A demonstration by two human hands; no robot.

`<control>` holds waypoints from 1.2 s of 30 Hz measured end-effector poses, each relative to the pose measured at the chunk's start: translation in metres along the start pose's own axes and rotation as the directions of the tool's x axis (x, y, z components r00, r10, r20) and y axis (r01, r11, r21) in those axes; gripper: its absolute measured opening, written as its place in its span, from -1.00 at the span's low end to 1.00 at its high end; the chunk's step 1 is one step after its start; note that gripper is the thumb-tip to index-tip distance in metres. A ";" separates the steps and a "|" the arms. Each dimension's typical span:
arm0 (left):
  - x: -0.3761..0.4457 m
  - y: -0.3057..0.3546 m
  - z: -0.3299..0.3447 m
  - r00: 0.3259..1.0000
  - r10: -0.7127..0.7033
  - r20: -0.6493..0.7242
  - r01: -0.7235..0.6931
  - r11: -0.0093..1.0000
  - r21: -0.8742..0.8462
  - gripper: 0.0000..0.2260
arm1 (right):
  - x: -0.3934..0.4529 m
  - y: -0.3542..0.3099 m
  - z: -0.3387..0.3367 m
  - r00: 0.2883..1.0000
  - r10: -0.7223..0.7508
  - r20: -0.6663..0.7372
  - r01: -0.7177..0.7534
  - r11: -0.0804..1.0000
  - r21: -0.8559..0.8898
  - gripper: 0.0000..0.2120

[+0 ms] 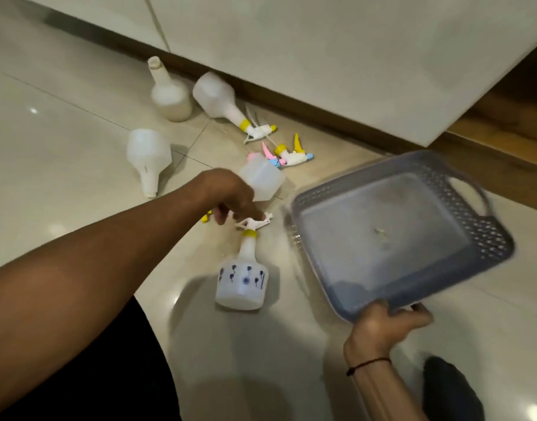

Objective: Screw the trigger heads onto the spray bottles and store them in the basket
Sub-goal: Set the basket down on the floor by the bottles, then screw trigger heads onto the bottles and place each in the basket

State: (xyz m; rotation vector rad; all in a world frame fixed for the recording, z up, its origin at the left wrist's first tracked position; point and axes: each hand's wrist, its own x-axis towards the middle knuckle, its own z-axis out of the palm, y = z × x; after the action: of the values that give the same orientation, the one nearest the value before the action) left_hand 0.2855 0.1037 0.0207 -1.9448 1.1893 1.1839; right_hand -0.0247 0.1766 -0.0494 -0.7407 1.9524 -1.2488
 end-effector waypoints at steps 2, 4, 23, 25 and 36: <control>-0.004 -0.003 0.014 0.998 -0.050 -0.024 0.051 0.998 0.020 -0.41 | 0.012 -0.005 0.004 0.998 0.040 0.049 -0.034 0.993 -0.117 -0.69; -0.005 -0.004 0.034 0.997 -0.066 0.026 0.069 0.989 -0.131 -0.47 | 0.029 -0.014 0.010 0.992 0.022 0.123 0.013 0.961 -0.275 -0.80; -0.066 -0.054 -0.015 0.987 0.037 -0.157 -0.090 0.935 -0.342 -0.73 | 0.066 -0.114 0.058 0.695 0.381 0.610 0.566 0.233 -0.791 -0.50; -0.074 -0.058 -0.020 0.976 0.062 -0.209 -0.131 0.933 -0.336 -0.78 | 0.061 -0.125 0.051 0.672 0.536 0.511 0.538 0.120 -0.834 -0.52; -0.092 -0.063 -0.037 0.847 0.239 -0.474 -0.453 0.790 -0.413 -0.78 | 0.031 -0.246 0.078 0.268 0.778 0.568 0.955 -0.136 -0.265 -0.40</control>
State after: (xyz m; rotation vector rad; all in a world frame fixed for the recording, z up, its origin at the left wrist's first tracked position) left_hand 0.3363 0.1382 0.1206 -2.5343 1.6396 1.4528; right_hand 0.0424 0.0195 0.1468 -1.9896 0.9020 1.4313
